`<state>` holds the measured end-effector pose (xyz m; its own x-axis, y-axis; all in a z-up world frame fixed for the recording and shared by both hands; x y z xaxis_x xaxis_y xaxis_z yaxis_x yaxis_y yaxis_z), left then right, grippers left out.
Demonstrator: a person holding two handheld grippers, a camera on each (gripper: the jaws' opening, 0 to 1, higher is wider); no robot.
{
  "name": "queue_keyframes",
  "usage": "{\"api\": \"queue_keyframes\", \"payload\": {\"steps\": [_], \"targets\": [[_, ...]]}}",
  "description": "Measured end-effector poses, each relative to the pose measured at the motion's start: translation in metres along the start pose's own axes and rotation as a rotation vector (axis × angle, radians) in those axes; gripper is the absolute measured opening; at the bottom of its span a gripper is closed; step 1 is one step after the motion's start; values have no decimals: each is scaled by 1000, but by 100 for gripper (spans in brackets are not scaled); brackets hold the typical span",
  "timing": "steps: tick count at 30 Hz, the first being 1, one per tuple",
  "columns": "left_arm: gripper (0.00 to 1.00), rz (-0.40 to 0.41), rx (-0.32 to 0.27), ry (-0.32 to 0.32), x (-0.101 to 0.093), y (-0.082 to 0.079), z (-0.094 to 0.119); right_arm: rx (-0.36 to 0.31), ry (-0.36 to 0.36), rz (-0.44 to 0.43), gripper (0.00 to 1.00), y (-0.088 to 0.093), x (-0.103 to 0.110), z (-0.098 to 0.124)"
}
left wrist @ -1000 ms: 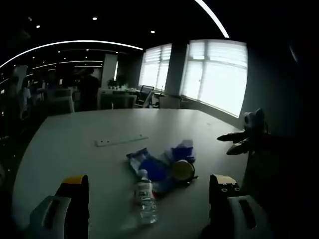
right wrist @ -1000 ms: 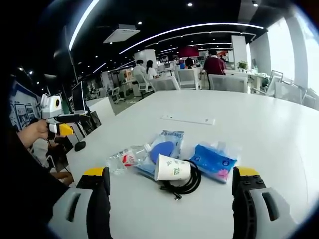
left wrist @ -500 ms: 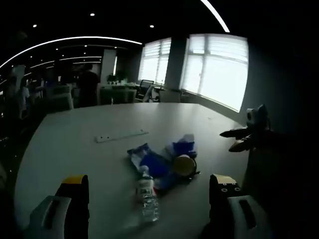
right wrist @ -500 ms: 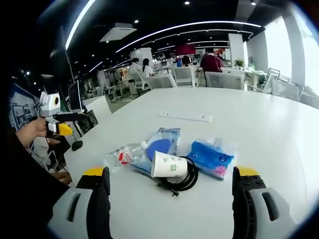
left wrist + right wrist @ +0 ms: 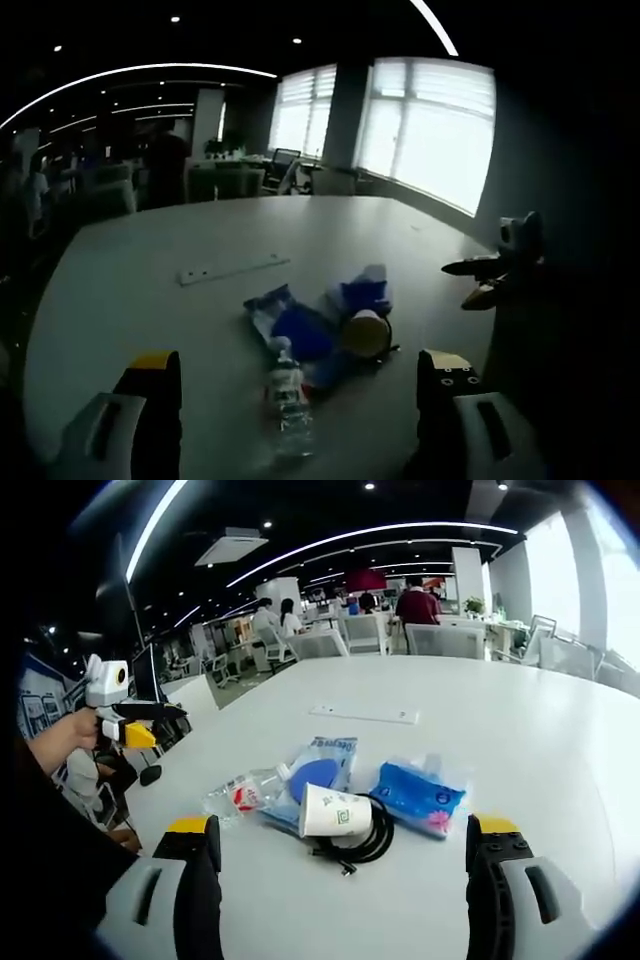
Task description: Arrange the tabletop items into an orderly group along one side of the table until the central work area is clear of visible clutter.
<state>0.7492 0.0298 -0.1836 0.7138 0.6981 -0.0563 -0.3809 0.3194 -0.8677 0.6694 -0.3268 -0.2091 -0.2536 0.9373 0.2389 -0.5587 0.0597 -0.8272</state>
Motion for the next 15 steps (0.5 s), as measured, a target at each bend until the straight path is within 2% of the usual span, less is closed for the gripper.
{"api": "queue_keyframes", "payload": {"steps": [7, 15], "targets": [[92, -2, 20, 15, 4, -5, -14, -6, 7, -10, 99, 1, -2, 0], [88, -19, 68, 69, 3, -3, -39, -10, 4, -21, 99, 4, -3, 0]]}}
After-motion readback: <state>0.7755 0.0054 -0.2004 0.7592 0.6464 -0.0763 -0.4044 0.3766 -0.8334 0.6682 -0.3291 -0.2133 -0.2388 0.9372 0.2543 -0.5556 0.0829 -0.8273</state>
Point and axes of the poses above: the point that each gripper's makers call its tool centre point, and the gripper's own axes: z roughly backward along the fingers, x roughly to its left, y roughly out of its underside, the point moved 9 cm from there along z, roughly backward along the fingers, and after that the axes turned 6 degrees about -z, right-handed, at the moved point
